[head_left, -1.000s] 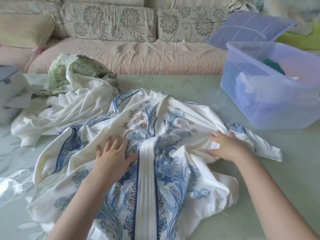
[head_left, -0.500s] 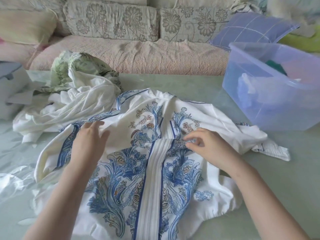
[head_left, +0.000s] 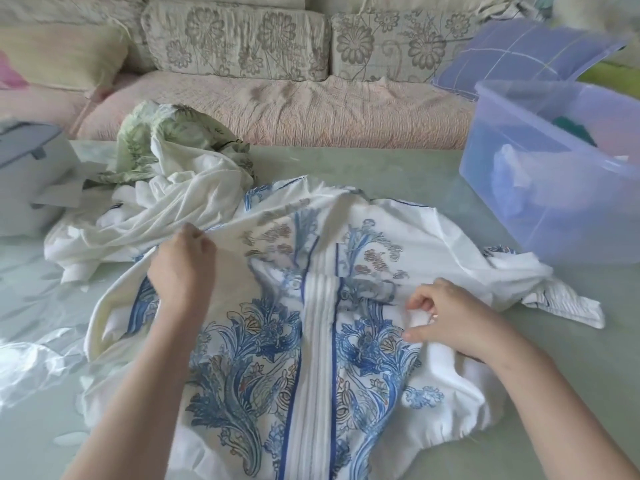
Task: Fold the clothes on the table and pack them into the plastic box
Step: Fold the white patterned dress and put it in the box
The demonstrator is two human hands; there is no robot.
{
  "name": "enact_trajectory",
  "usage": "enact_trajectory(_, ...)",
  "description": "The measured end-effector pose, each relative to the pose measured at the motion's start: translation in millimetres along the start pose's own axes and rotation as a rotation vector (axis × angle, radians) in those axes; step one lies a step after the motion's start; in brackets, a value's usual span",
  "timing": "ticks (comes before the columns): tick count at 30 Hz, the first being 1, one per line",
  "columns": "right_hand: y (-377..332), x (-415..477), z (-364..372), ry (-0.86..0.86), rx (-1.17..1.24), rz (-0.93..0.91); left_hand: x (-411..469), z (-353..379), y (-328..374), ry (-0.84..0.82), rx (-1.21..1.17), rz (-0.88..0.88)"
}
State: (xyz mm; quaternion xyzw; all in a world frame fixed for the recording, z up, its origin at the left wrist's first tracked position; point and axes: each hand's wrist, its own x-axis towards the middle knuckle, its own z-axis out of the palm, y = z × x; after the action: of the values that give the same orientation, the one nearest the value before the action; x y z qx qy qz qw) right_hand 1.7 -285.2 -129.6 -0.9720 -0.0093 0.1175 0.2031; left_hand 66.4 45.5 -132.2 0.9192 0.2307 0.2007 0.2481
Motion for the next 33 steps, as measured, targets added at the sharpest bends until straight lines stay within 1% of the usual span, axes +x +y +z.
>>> enact_trajectory(2,4,0,-2,0.014,-0.034,0.015,9,-6,-11,0.042,-0.025,-0.058)
enact_trajectory(4,6,-1,-1,0.025,-0.046,0.015,6,-5,-15,0.001,-0.017,-0.057)
enact_trajectory(5,6,-1,-1,0.024,-0.044,0.016,1,-3,-12,-0.039,-0.004,-0.023)
enact_trajectory(7,5,-2,1,0.029,-0.038,0.014,-11,1,-3,-0.096,0.021,0.102)
enact_trajectory(10,1,-7,4,0.08,-0.041,-0.001,-32,-4,11,-0.081,-0.035,0.273)
enact_trajectory(13,0,-13,10,0.155,-0.03,-0.022,-55,-9,10,-0.14,0.001,0.429)
enact_trajectory(15,0,-21,14,0.175,-0.018,-0.053,-71,-15,4,-0.206,-0.01,0.496)
enact_trajectory(16,1,-26,16,0.184,0.016,-0.074,-78,-21,0,-0.245,-0.059,0.491)
enact_trajectory(18,4,-37,18,0.214,0.123,-0.099,-90,-34,-9,-0.31,-0.145,0.446)
enact_trajectory(19,5,-43,18,0.238,0.178,-0.097,-96,-41,-15,-0.319,-0.146,0.43)
enact_trajectory(21,8,-55,18,0.32,0.298,-0.059,-103,-54,-31,-0.302,-0.124,0.402)
enact_trajectory(23,15,-71,15,0.384,0.394,0.032,-108,-67,-50,-0.253,-0.118,0.322)
enact_trajectory(24,19,-79,12,0.362,0.425,0.086,-111,-74,-61,-0.206,-0.113,0.261)
enact_trajectory(26,26,-98,10,0.208,0.486,0.16,-116,-87,-82,-0.122,-0.085,0.13)
enact_trajectory(27,29,-107,10,0.129,0.486,0.153,-121,-93,-89,-0.114,-0.064,0.074)
enact_trajectory(30,35,-123,16,0.03,0.402,0.101,-132,-102,-103,-0.222,-0.056,-0.077)
enact_trajectory(33,35,-125,20,0.004,0.406,0.059,-133,-108,-110,-0.388,-0.156,-0.191)
